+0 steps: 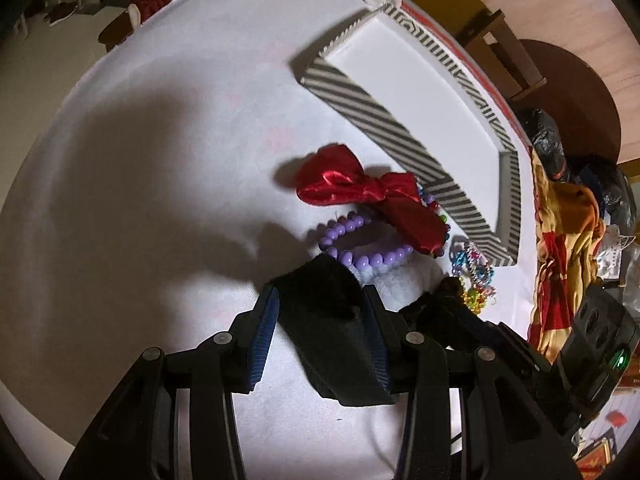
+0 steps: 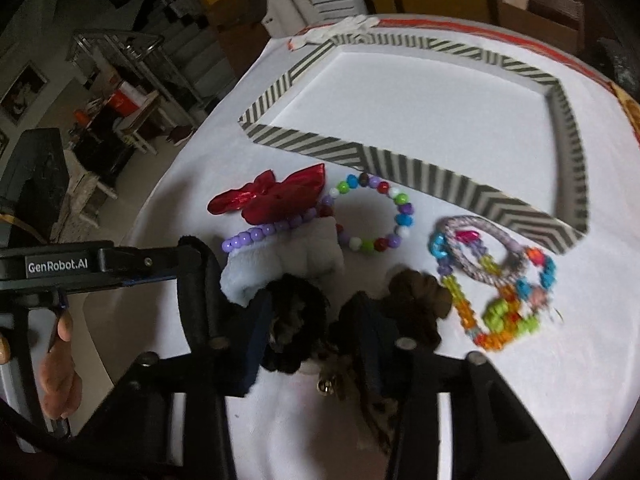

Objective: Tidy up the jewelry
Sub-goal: 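Grasp the black pad with the left tool while the right tool grasps the black scrunchie, then lower the black pad into the tray with the left tool while the right tool drops the scrunchie beside it, then withdraw both open tools from the tray back over the remaining jewelry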

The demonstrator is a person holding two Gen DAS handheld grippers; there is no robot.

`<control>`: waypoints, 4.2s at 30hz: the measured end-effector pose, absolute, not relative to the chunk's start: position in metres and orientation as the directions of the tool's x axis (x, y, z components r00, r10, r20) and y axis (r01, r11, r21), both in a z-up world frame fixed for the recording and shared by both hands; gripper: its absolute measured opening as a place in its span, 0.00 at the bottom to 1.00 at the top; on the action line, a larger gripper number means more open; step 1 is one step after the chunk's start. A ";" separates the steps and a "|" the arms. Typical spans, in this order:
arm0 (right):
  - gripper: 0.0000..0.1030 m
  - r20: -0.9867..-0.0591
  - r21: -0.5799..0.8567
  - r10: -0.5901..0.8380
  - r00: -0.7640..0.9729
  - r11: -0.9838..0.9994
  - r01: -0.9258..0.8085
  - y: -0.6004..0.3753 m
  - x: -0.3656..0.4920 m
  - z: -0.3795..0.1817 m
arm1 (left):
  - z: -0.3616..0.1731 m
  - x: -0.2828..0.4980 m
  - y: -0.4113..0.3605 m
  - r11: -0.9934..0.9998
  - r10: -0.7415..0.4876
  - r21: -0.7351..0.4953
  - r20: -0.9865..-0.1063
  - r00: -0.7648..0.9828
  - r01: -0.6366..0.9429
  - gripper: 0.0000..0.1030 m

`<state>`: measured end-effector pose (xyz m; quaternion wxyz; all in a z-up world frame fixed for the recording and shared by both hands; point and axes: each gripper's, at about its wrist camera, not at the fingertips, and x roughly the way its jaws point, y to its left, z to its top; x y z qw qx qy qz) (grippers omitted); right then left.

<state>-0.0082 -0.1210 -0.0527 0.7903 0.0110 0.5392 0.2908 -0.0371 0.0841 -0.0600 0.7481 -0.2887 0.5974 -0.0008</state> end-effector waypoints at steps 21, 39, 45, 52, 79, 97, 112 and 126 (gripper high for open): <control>0.06 -0.758 0.413 0.578 0.301 0.783 -0.465 -0.151 0.002 0.014 | 0.033 -0.010 0.100 0.884 -0.283 -0.418 -0.833 0.475 -0.207 0.00; 0.06 -0.780 0.398 0.518 0.350 0.843 -0.361 -0.149 0.123 0.004 | 0.013 0.138 0.073 0.966 -0.090 -0.187 -0.892 0.443 -0.181 0.00; 0.06 -0.815 0.434 0.513 0.270 0.848 -0.303 -0.132 0.158 -0.044 | -0.025 0.165 0.065 0.977 -0.056 -0.124 -0.935 0.350 -0.176 0.00; 0.07 -0.874 0.344 0.415 0.254 0.896 -0.282 -0.122 0.179 -0.080 | -0.050 0.172 0.067 0.972 -0.056 -0.125 -0.944 0.325 -0.197 0.00; 0.50 -0.828 0.262 0.366 0.424 0.922 -0.286 -0.164 0.083 0.004 | 0.012 0.070 0.045 0.986 -0.053 -0.120 -0.878 0.475 -0.112 0.09; 0.62 -0.795 0.202 0.309 0.521 0.946 -0.254 -0.176 0.003 0.040 | 0.053 -0.012 0.026 0.996 -0.014 -0.064 -0.801 0.599 -0.062 0.09; 0.64 -0.790 0.197 0.286 0.542 0.956 -0.219 -0.189 -0.028 0.044 | 0.056 -0.042 0.011 0.998 -0.033 -0.059 -0.798 0.602 -0.024 0.09; 0.66 -0.791 0.182 0.268 0.550 0.961 -0.207 -0.196 -0.039 0.045 | 0.055 -0.048 0.010 0.997 -0.037 -0.067 -0.800 0.599 -0.027 0.09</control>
